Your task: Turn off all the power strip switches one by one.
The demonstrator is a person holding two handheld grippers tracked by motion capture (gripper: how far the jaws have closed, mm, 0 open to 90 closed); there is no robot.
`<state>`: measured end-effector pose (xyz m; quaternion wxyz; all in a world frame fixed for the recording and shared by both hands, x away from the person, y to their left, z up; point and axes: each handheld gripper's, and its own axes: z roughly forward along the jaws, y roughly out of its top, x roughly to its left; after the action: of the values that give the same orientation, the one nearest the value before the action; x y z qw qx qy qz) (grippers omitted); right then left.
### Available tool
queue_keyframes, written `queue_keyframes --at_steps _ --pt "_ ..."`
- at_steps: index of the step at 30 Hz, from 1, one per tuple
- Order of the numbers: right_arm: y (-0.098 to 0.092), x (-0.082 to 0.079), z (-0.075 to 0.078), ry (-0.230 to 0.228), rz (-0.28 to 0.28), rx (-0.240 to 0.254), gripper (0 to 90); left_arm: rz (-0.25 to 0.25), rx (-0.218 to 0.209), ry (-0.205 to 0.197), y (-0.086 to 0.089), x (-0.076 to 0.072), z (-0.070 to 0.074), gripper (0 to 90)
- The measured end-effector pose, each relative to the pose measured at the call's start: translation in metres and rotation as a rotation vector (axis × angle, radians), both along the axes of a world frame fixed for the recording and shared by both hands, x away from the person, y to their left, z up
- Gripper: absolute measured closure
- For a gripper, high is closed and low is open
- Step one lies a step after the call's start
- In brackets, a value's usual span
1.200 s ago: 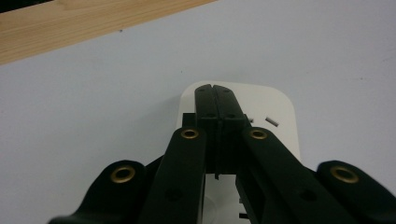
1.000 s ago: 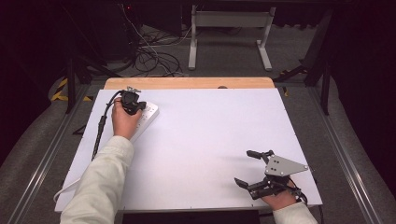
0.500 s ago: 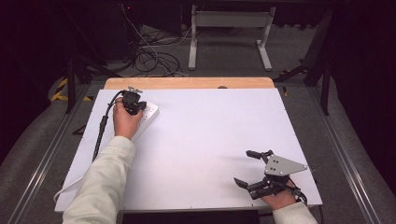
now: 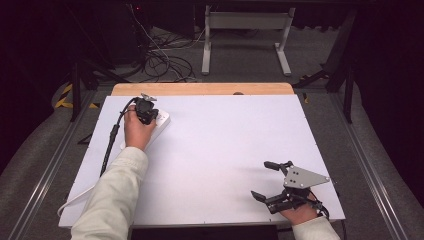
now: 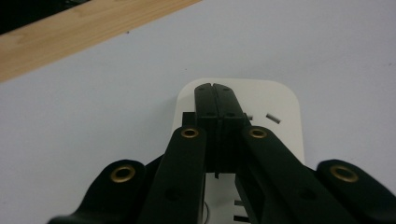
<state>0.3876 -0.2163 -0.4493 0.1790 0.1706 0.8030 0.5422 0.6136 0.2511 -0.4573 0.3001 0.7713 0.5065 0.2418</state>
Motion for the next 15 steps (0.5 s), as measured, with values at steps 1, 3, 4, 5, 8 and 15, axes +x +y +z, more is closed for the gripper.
queue_keyframes --at_steps 1,3,4,5,8,15 --pt "0.0000 -0.0002 0.0000 -0.001 0.002 0.002 5.4 0.005 -0.011 0.003 0.0011 -0.0001 0.0001 90.0" --pt "-0.0003 -0.0002 -0.0001 -0.001 0.001 0.002 5.4 0.006 -0.007 0.004 0.0007 -0.0003 0.0002 90.0" --pt "-0.0004 0.0002 -0.0003 0.001 0.002 0.004 5.4 0.006 -0.006 0.005 0.0004 -0.0004 0.0002 90.0" --pt "-0.0002 0.0003 -0.0003 0.003 0.002 0.004 5.4 0.009 -0.013 0.005 0.0009 -0.0001 0.0002 90.0" --pt "0.0002 -0.0003 -0.0002 0.002 0.005 0.002 5.4 0.008 -0.032 0.011 0.0028 0.0003 0.0001 90.0" --pt "-0.0002 -0.0001 -0.0006 0.003 0.009 0.004 5.4 0.047 -0.089 0.029 0.0079 0.0004 -0.0015 90.0"
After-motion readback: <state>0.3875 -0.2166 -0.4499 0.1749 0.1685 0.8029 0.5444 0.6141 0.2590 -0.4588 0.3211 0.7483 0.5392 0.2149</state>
